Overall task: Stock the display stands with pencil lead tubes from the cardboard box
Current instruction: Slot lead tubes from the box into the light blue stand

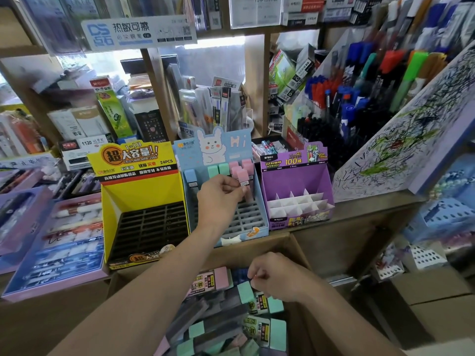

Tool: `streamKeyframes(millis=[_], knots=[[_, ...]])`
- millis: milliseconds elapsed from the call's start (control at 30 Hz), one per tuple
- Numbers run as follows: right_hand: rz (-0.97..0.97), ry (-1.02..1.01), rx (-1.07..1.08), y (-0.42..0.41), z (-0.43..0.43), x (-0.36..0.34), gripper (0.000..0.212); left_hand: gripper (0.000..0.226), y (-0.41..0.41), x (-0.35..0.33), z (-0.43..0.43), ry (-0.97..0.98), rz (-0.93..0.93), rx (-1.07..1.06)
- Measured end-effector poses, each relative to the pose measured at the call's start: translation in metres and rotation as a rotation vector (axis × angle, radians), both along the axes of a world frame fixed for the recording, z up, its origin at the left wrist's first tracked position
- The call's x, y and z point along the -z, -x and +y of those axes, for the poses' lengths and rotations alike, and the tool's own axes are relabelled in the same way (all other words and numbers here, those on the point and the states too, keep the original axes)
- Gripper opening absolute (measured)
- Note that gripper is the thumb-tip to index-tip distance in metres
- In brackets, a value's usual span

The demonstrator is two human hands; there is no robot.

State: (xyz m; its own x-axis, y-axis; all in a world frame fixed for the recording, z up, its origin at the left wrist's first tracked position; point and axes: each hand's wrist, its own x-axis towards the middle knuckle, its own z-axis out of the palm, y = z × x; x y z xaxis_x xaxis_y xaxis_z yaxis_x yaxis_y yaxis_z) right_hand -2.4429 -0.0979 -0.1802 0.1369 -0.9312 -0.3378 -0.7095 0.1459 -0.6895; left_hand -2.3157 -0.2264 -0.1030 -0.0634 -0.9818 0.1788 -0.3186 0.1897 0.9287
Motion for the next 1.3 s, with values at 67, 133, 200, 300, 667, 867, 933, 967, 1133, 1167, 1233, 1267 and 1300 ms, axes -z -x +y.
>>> streamKeyframes(millis=[67, 133, 200, 300, 667, 867, 933, 967, 1133, 1167, 1233, 1267, 1300], knots=[[0.004, -0.002, -0.001, 0.0, 0.0, 0.0, 0.015, 0.021, 0.004, -0.001, 0.0, -0.012, -0.001, 0.008], [0.001, -0.005, -0.002, 0.0, 0.0, -0.001, 0.015, 0.019, 0.006, -0.001, 0.0, -0.021, -0.015, 0.013], [0.004, -0.007, -0.001, -0.001, 0.0, -0.001, 0.016, 0.016, 0.007, -0.002, 0.0, -0.041, -0.002, 0.021], [0.008, -0.011, -0.002, -0.001, 0.001, -0.002, 0.017, 0.018, 0.004, -0.001, 0.0, -0.078, -0.001, 0.037], [0.001, 0.014, 0.009, -0.004, 0.0, -0.002, 0.012, 0.006, -0.063, -0.005, 0.027, -0.114, 0.18, 0.099], [-0.03, 0.04, -0.006, -0.009, 0.0, -0.005, 0.011, 0.013, -0.12, 0.0, 0.072, -0.117, 0.035, 0.15], [-0.003, 0.053, -0.046, -0.012, 0.001, -0.009, 0.013, 0.014, -0.139, 0.007, 0.089, -0.145, -0.063, 0.177], [0.013, 0.051, -0.073, -0.013, 0.001, -0.011, 0.014, 0.014, -0.148, 0.011, 0.096, -0.176, -0.098, 0.183], [0.097, 0.032, -0.217, -0.031, 0.01, -0.024, 0.026, 0.021, -0.181, 0.04, 0.126, -0.336, -0.357, 0.246], [0.103, 0.034, -0.238, -0.036, 0.012, -0.024, 0.027, 0.026, -0.186, 0.046, 0.131, -0.368, -0.413, 0.264], [0.114, 0.033, -0.269, -0.048, 0.017, -0.021, 0.029, 0.033, -0.193, 0.055, 0.139, -0.41, -0.514, 0.291], [0.123, 0.043, -0.281, -0.055, 0.018, -0.017, 0.029, 0.035, -0.196, 0.058, 0.142, -0.419, -0.556, 0.296], [0.133, 0.061, -0.288, -0.06, 0.02, -0.014, 0.029, 0.037, -0.197, 0.06, 0.144, -0.422, -0.594, 0.295]])
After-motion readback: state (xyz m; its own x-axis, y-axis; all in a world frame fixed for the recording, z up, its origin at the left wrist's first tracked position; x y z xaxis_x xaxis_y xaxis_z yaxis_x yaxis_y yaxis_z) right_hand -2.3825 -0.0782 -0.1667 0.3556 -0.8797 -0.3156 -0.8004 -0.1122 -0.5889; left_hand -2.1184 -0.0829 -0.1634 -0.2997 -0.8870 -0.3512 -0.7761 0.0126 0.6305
